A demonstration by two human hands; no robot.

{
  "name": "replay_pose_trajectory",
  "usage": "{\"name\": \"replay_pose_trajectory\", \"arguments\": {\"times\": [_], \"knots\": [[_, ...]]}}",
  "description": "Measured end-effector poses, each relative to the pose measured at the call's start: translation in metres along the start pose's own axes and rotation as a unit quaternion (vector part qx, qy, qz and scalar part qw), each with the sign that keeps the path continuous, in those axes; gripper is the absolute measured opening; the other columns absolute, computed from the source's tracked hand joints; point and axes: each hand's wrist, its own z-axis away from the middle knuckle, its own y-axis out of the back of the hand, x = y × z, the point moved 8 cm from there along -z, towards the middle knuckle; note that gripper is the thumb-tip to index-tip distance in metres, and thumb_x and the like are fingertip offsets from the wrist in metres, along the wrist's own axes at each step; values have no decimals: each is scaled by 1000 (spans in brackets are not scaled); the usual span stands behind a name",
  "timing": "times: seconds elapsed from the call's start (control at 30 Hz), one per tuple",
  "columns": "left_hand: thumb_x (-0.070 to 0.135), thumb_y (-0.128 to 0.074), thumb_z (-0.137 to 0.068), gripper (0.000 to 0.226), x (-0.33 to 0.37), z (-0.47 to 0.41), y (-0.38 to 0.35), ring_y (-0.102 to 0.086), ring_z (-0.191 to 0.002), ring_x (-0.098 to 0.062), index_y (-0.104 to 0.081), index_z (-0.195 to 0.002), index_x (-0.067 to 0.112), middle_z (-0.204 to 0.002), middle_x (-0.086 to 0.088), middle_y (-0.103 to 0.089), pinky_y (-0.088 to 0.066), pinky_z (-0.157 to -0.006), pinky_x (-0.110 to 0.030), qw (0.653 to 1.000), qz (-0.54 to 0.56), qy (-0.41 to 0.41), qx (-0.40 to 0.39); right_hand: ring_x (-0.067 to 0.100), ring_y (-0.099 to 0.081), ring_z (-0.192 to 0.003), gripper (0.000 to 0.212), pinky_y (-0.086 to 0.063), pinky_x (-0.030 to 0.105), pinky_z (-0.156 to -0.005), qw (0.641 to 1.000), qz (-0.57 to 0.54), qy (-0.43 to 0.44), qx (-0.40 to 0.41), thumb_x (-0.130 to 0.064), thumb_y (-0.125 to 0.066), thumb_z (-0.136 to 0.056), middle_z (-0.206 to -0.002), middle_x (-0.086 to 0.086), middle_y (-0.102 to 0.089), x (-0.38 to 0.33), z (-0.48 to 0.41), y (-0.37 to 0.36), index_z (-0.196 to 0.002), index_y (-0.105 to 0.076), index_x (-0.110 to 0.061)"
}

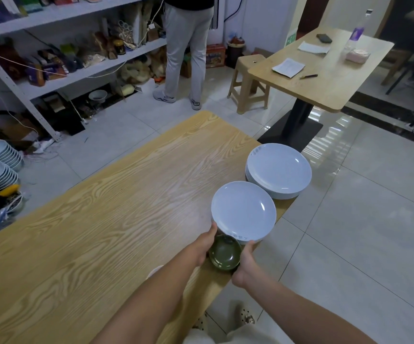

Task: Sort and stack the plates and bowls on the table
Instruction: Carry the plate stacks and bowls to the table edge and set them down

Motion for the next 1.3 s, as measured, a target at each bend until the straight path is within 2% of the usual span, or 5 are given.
{"name": "replay_pose_trajectory", "arguments": {"times": [0.3, 0.43, 0.57, 0.93, 1.3], "knots": [[47, -24, -102, 62, -12, 26, 114, -50, -126, -26, -56, -128, 1, -132, -14, -59, -31, -109, -37, 981, -79, -8, 175, 27, -38, -136, 91, -30, 41, -115, 1000, 7, -5, -16, -76, -26, -84, -146, 11, -43, 39, -5, 12, -146, -32, -9], [44, -27, -103, 62, -48, 54, 170, -60, -82, -26, -65, -107, -6, -88, -15, -65, -44, -84, -35, 974, -54, 47, 215, 32, -58, -112, 88, -49, 42, -72, 999, 20, -33, -38, -77, -29, -83, -118, 17, -61, 74, 1, -1, -137, -41, -9], [60, -27, -96, 63, -90, 82, 172, -58, -100, -33, -60, -108, 8, -103, -14, -61, -45, -85, -52, 980, -15, 152, 126, 21, -60, -79, 85, -49, 39, -55, 998, 14, -39, -51, -80, -27, -80, -101, 11, -65, 82, 3, -5, -111, -55, -6], [70, -33, -88, 77, -85, 82, 110, -57, -87, -32, -41, -138, 12, -108, -14, -57, -51, -57, -43, 985, 37, 157, 64, 32, -45, -132, 93, -38, 45, -106, 999, 20, -17, -43, -79, -25, -82, -140, 15, -50, 83, 16, -5, -140, -41, -9], [69, -32, -90, 77, -74, 70, 46, -60, -109, -35, -41, -136, 7, -123, -19, -60, -52, -91, -48, 986, 53, 156, 15, 37, -51, -123, 94, -44, 40, -88, 999, 42, -12, -30, -79, -20, -83, -134, 21, -54, 80, 15, -1, -136, -44, -4]]}}
